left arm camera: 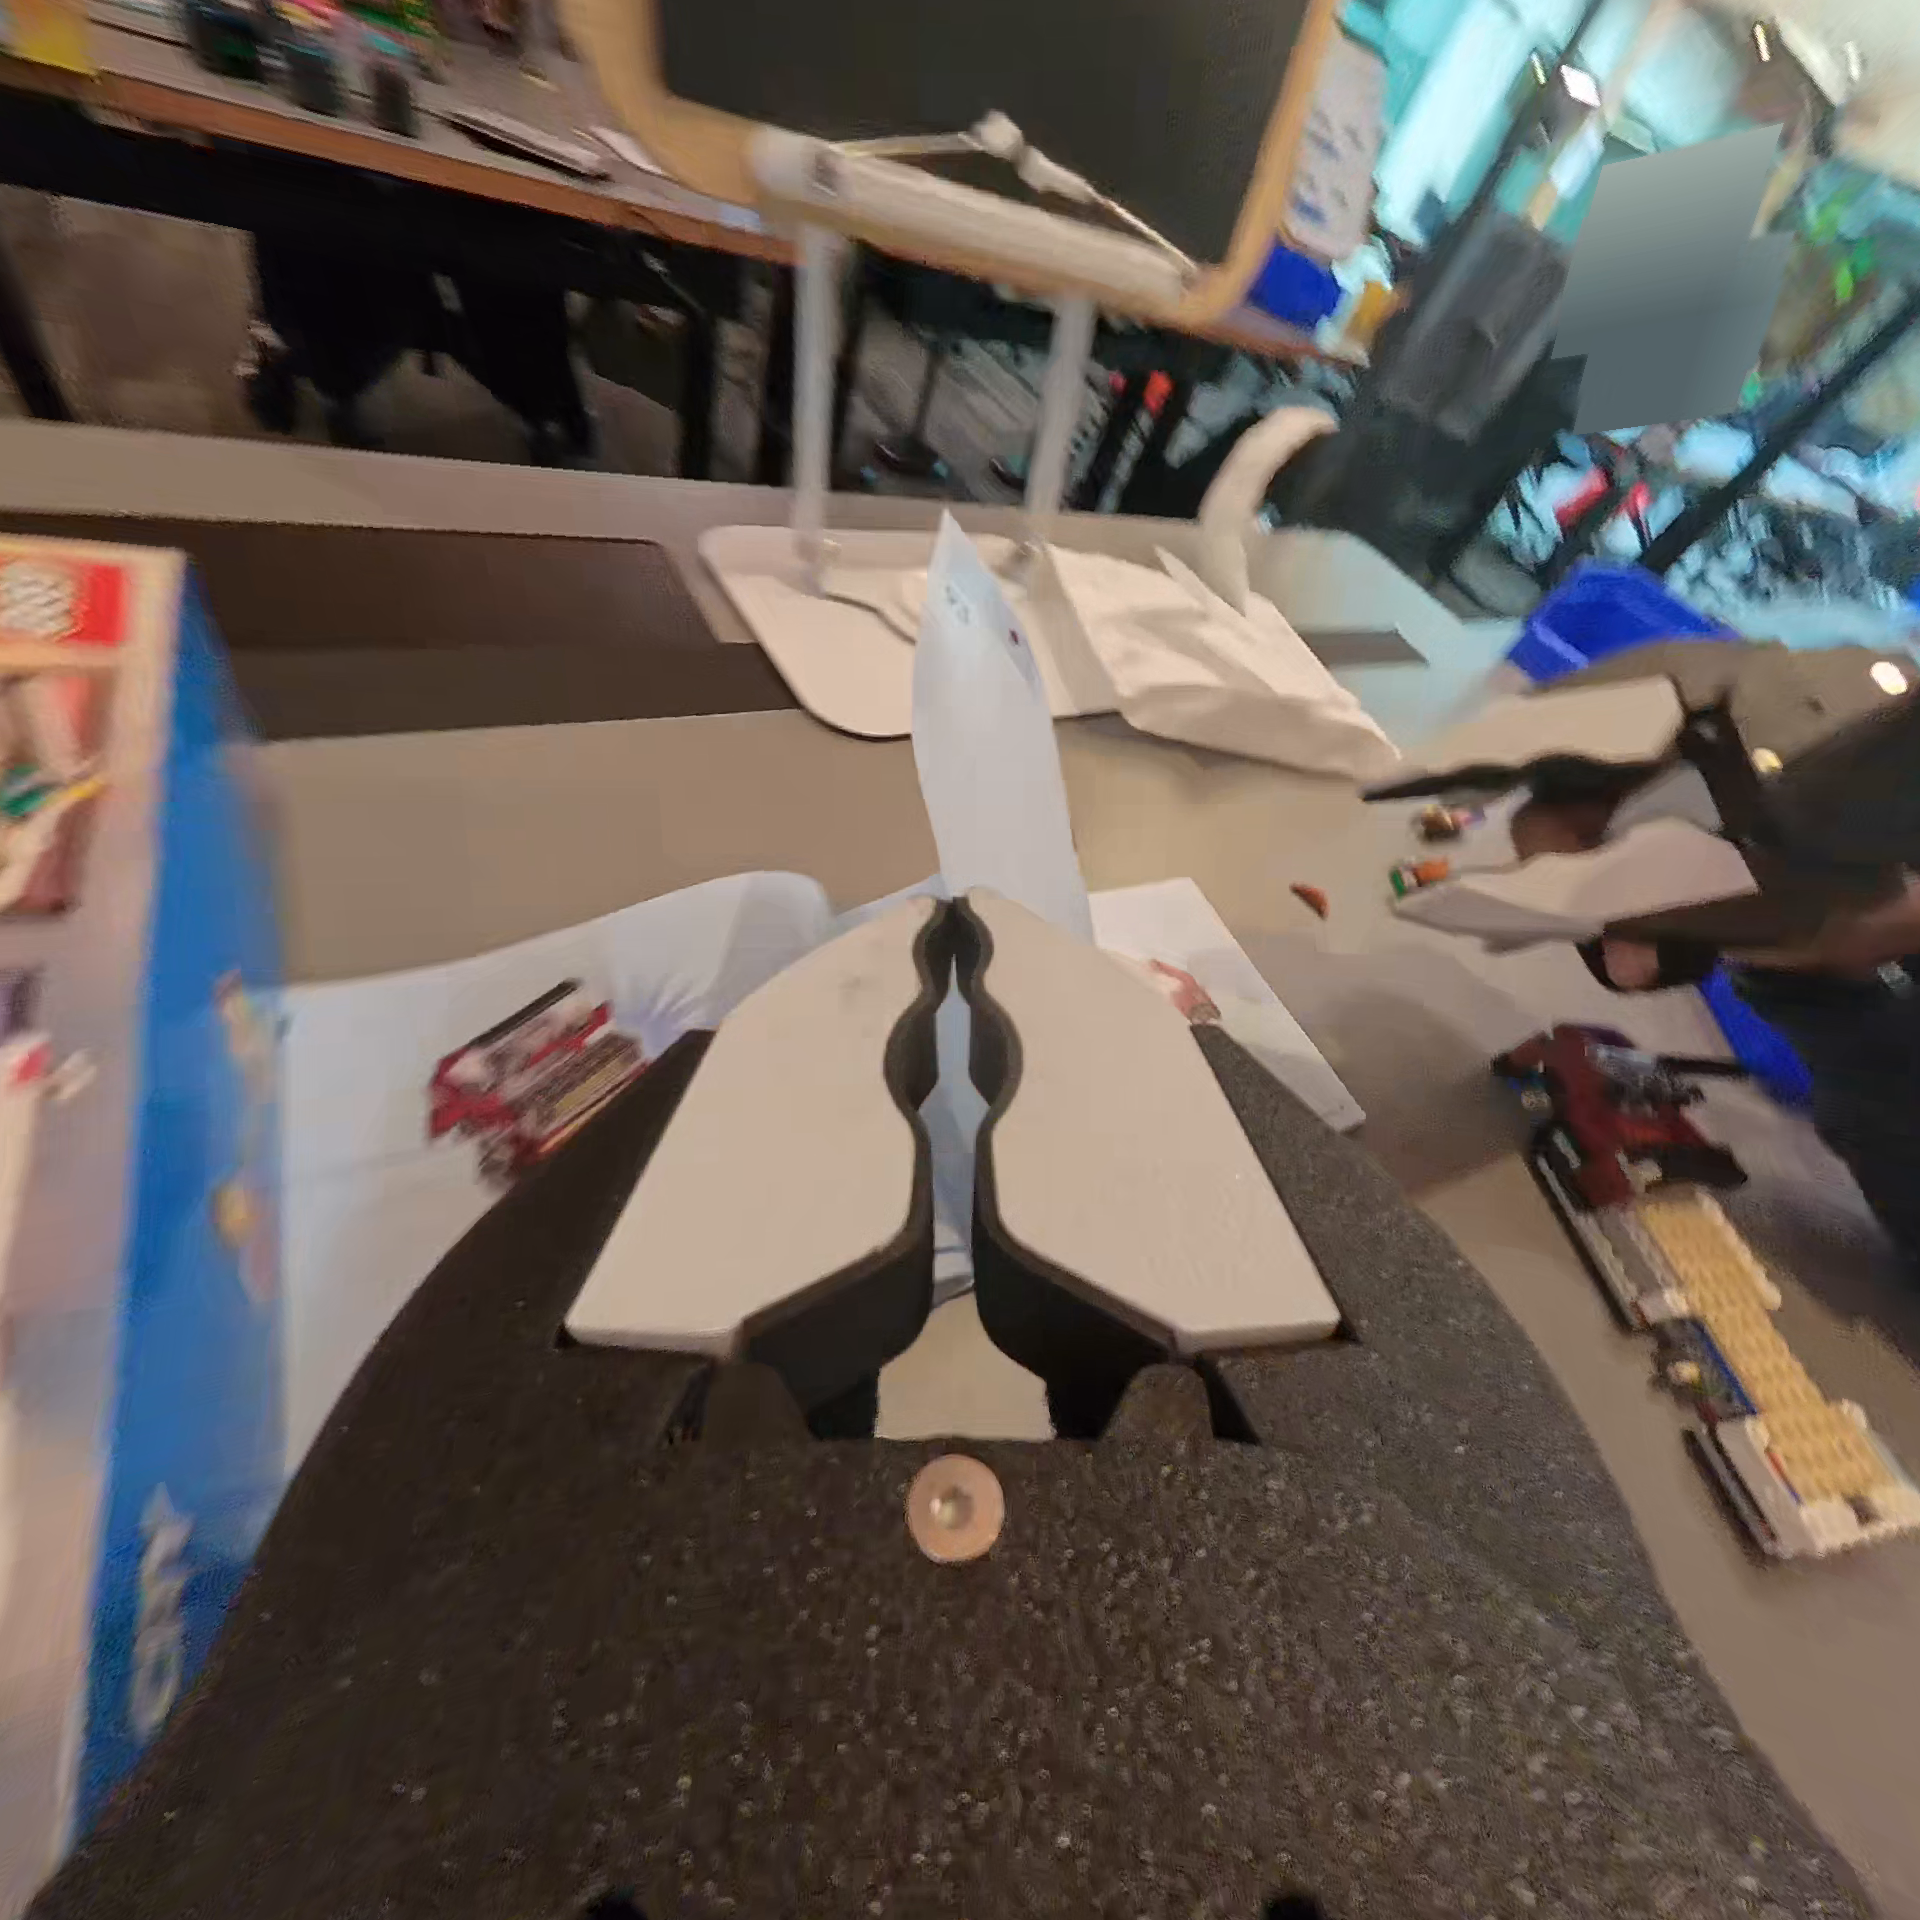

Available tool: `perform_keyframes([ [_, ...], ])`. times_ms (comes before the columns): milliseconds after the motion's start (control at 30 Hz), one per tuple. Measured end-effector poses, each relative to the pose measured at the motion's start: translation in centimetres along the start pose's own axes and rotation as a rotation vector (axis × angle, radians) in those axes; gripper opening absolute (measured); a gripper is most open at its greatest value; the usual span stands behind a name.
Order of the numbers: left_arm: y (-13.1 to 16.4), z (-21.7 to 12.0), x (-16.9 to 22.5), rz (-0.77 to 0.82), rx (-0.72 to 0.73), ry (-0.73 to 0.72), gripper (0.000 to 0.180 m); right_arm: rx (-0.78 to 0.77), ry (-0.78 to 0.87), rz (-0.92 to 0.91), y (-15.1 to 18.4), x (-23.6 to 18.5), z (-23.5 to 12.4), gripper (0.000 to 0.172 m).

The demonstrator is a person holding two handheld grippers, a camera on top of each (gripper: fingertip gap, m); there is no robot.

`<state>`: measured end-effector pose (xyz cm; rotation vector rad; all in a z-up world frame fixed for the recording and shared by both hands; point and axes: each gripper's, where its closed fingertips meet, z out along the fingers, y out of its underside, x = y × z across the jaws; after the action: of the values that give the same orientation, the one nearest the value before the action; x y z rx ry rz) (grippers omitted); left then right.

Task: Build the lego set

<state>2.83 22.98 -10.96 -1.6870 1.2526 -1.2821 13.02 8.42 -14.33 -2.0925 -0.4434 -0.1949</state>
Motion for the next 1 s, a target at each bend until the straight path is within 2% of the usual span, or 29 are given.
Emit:
perform_keyframes([
  [167,1.5,-4.2,-4.4,-0.204,0.093,-0.163,0.003,-0.117,-0.008,-0.129,-1.7,-1.6,1.0,0.036],
  [400,4.1,-6.2,-5.9,-0.326,0.065,-0.233,0.026,-0.320,-0.096,-0.269,-2.2,-3.1,6.8,0.037],
  [567,5.1,-8.0,-6.1,-0.261,0.046,-0.263,0.028,-0.338,-0.144,-0.268,-3.5,-4.3,9.5,0.037],
  [700,4.8,-9.7,-5.4,-0.104,0.079,-0.291,0.028,-0.319,-0.160,-0.246,-4.7,-4.7,10.6,0.037],
  [900,2.8,-14.4,-6.6,0.053,0.226,-0.535,0.029,-0.292,-0.182,-0.173,-5.7,-5.0,12.3,0.037],
  [1000,3.6,-15.7,-7.6,0.044,0.227,-0.617,0.032,-0.288,-0.200,-0.150,-6.2,-5.5,13.2,0.037],
])
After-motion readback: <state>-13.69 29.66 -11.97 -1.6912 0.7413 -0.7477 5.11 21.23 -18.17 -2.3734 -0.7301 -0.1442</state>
